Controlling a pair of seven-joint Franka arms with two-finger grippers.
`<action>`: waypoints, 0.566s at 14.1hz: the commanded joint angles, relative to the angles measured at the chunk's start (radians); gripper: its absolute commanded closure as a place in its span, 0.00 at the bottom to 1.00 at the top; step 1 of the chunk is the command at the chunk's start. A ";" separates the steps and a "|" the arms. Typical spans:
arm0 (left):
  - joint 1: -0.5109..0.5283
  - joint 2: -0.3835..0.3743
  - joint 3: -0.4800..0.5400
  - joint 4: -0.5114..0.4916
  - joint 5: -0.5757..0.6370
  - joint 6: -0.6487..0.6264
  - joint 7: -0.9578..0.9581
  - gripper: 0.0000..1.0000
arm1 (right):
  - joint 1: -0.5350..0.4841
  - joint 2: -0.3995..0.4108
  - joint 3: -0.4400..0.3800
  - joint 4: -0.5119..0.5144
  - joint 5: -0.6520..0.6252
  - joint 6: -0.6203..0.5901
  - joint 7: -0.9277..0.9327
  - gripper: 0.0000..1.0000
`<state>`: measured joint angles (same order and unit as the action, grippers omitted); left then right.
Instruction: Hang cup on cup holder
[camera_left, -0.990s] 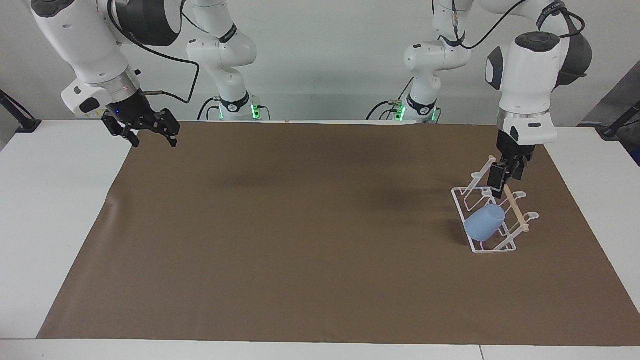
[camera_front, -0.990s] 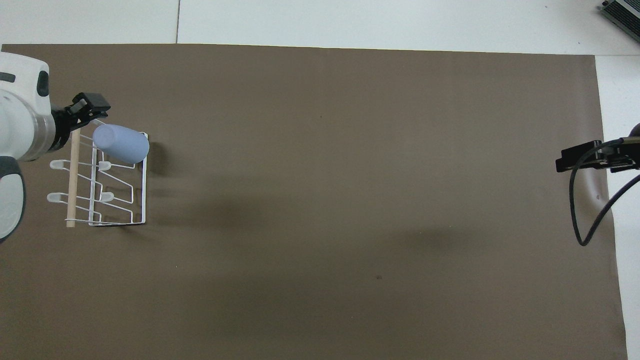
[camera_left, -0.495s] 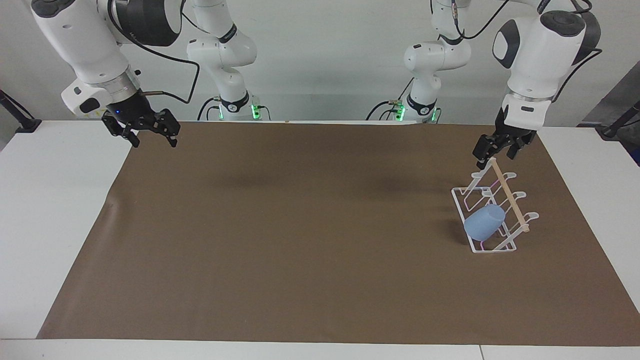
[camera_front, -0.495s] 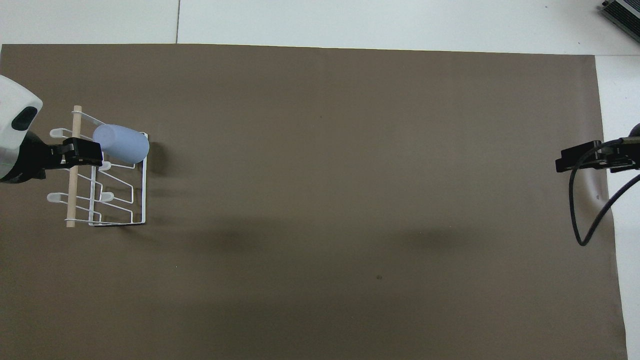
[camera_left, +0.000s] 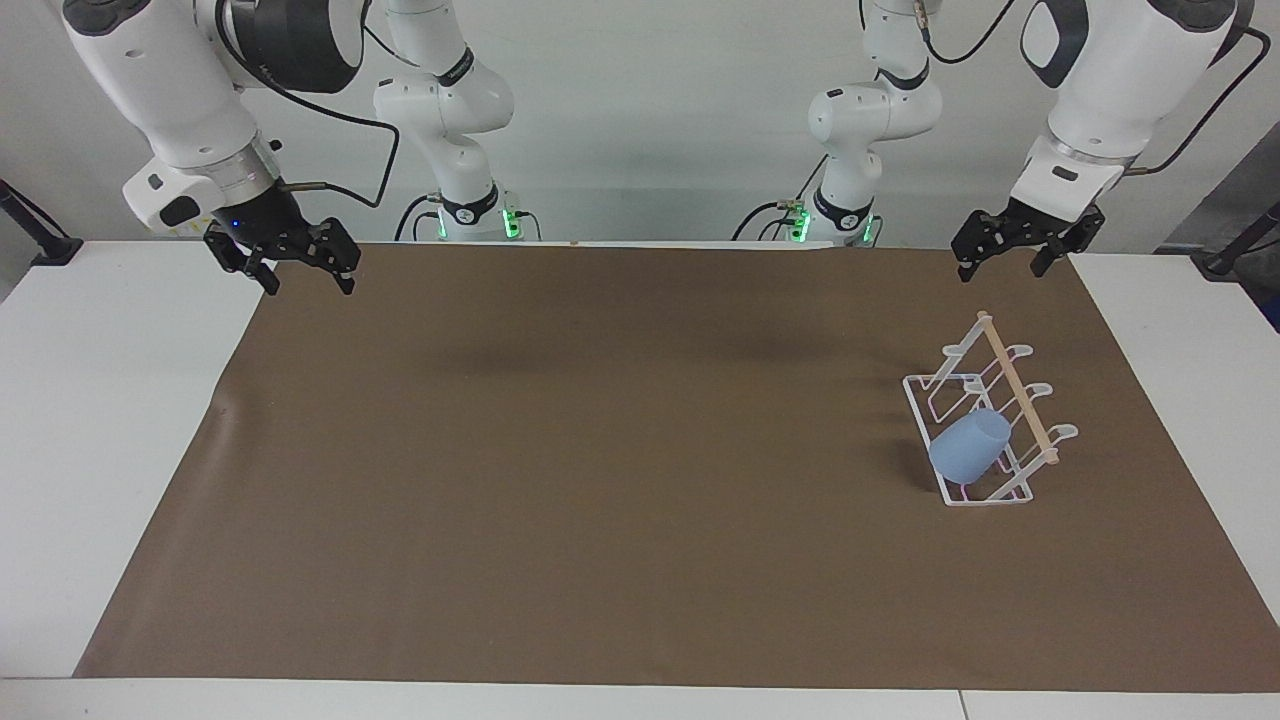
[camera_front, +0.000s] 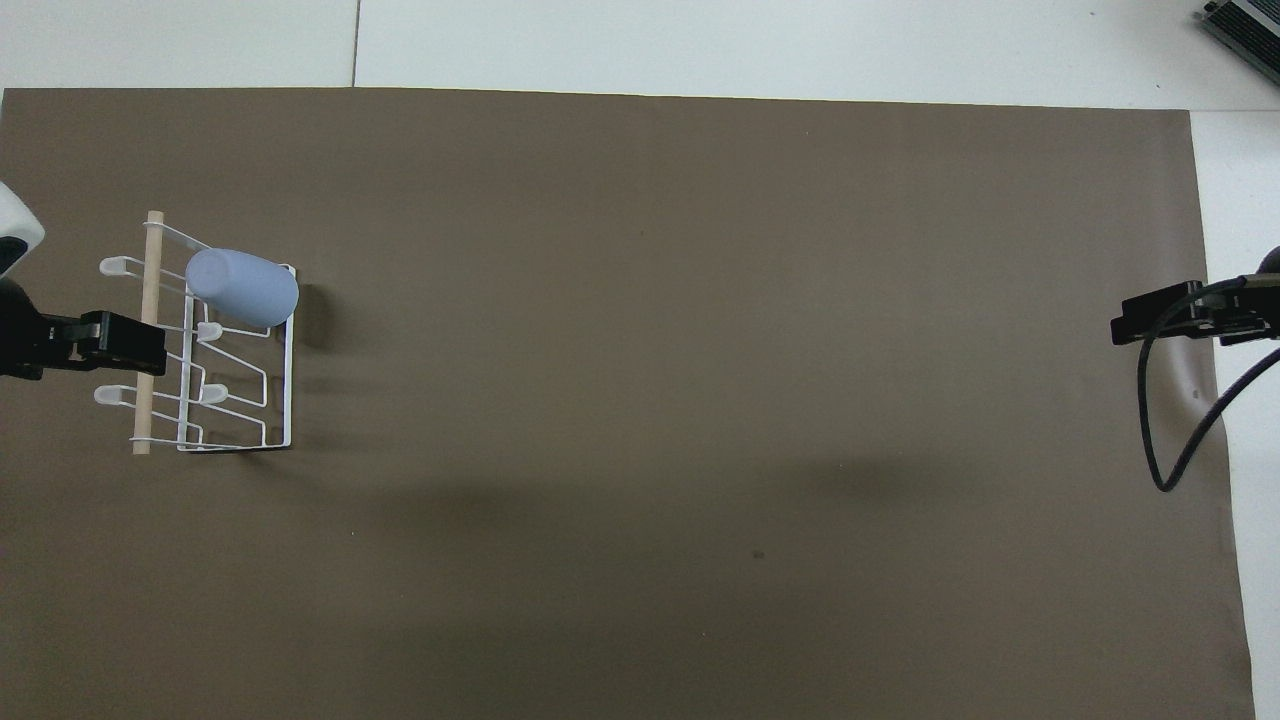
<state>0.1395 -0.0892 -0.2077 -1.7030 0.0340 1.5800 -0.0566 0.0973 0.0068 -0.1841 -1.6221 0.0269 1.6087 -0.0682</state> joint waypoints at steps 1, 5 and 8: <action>0.020 0.025 -0.009 0.029 -0.014 -0.025 0.029 0.00 | -0.004 -0.021 0.002 -0.024 -0.016 0.007 -0.013 0.00; 0.023 0.022 -0.010 0.025 -0.020 -0.023 0.029 0.00 | -0.004 -0.021 0.002 -0.024 -0.016 0.008 -0.013 0.00; -0.003 0.029 -0.002 0.040 -0.020 -0.040 0.027 0.00 | -0.004 -0.021 0.002 -0.024 -0.016 0.008 -0.013 0.00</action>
<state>0.1499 -0.0768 -0.2157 -1.7014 0.0310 1.5760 -0.0425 0.0974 0.0068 -0.1841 -1.6222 0.0269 1.6087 -0.0682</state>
